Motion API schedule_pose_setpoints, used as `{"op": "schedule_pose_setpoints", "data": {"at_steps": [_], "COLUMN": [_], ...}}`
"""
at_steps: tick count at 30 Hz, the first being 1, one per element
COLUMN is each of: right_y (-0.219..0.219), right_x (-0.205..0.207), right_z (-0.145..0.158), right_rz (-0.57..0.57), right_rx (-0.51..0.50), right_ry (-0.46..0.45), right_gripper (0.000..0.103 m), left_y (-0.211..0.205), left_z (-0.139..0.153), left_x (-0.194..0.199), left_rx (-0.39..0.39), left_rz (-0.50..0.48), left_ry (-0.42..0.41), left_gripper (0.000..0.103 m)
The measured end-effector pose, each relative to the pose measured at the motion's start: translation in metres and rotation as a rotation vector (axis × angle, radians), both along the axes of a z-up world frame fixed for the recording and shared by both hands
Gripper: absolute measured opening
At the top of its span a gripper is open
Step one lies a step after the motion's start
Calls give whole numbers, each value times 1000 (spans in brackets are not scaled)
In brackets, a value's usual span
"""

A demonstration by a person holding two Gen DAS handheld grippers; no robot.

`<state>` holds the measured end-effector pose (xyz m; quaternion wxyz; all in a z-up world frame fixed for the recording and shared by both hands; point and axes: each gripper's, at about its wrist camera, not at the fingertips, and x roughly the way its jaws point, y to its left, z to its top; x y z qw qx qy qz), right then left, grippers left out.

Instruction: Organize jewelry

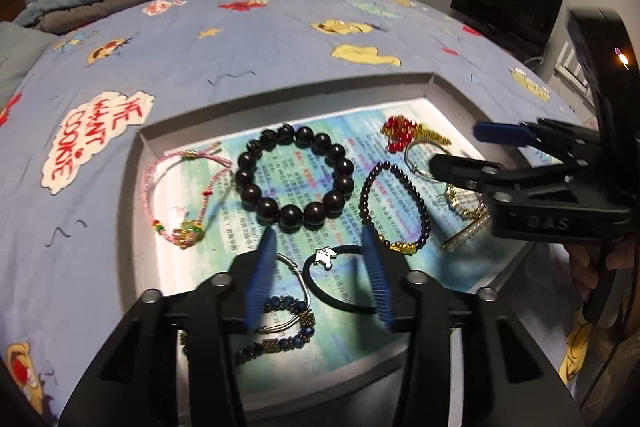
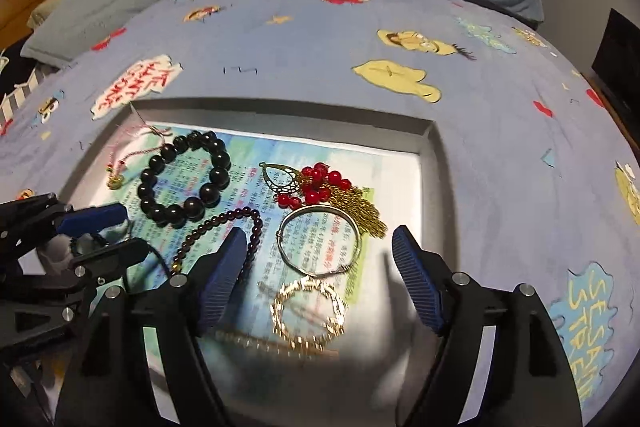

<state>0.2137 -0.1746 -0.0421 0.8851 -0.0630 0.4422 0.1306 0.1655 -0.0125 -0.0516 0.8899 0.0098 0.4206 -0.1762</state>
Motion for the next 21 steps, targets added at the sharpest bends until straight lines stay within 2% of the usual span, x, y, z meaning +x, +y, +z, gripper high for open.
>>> {"op": "schedule_pose_setpoints", "data": {"at_steps": [2, 4, 11, 17, 21], "right_y": [-7, -14, -34, -38, -41], "right_x": [-9, -19, -53, -87, -108], "right_z": [10, 19, 43, 56, 55], "right_rz": [-13, -27, -54, -40, -37], "right_rx": [15, 38, 94, 102, 100], "right_ry": [-25, -45, -80, -107, -118], "right_gripper": [83, 86, 96, 97, 97], "left_y": [4, 7, 17, 26, 32], "left_z": [6, 12, 31, 40, 34], "left_x": [-4, -9, -32, -55, -72], "left_rx": [-2, -2, 22, 37, 43], "left_rz": [12, 20, 56, 79, 100], "left_ry": [-11, -27, -62, -64, -30], "left_gripper": [59, 71, 92, 94, 95]}}
